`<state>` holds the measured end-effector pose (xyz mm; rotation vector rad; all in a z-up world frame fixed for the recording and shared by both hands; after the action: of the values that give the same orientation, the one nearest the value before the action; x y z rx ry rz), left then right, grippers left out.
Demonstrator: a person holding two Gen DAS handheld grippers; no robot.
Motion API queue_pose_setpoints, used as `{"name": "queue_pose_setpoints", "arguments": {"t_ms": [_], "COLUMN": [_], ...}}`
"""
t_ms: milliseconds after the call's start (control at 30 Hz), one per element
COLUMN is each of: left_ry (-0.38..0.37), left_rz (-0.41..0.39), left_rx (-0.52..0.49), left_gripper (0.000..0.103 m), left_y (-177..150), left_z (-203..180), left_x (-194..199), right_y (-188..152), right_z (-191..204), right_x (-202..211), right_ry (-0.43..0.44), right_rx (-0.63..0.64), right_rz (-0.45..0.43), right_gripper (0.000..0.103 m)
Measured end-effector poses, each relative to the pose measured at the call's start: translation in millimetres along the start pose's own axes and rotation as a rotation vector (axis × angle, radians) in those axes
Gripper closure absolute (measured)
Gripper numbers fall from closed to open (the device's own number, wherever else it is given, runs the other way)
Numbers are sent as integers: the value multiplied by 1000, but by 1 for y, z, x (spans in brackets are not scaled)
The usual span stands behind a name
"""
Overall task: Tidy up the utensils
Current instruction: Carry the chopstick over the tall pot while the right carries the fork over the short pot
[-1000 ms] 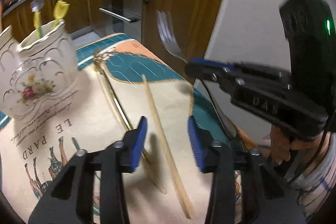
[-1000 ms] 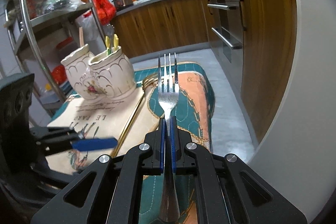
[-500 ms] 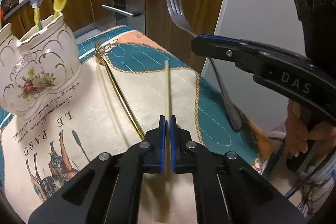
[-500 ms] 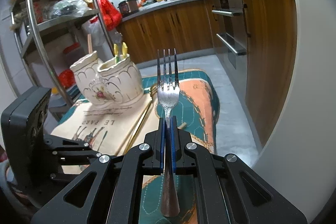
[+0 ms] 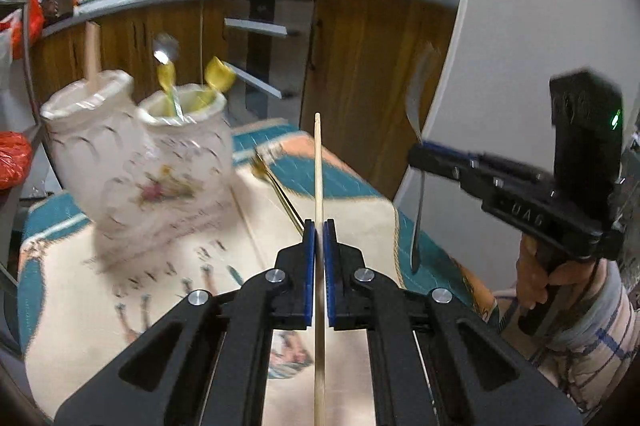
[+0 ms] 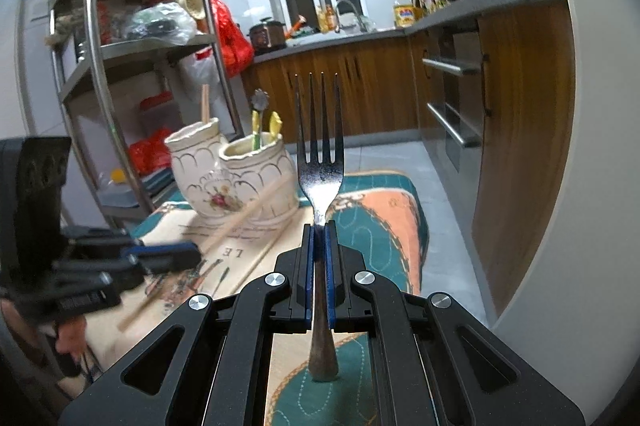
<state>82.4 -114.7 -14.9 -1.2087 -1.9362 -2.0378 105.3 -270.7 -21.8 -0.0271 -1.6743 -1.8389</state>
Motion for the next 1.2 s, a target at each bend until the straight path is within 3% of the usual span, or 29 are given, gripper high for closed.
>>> {"name": "queue_pose_setpoints", "arguments": {"t_ms": [267,533,833,1200], "left_ry": [16,77,92,135], "left_rz": [-192,-394,-517,-570], "left_rx": [89,137,233,236], "left_gripper": [99,99,99,99], "left_y": [20,55,106,145], "left_z": [46,95,154,177], "left_x": [43,76,73,22], "right_y": [17,56,103,140], "right_z": [27,59,78,65], "right_x": [5,-13,-51,-89], "right_ry": [11,45,101,88], "right_rx": [53,90,61,2], "right_rz": [-42,-84,-147,-276], "right_gripper": [97,97,97,97]}}
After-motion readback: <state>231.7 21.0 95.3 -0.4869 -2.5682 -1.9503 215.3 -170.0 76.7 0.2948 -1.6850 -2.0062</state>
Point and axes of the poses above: each gripper's, at about its wrist camera, not at the fingertips, and x roughly against the way its jaws point, z to its left, y to its top, the point moved 7 cm from there along -x, roughly the way its jaws point, and after that the axes turned 2 degrees about y, right-handed, at the moved point
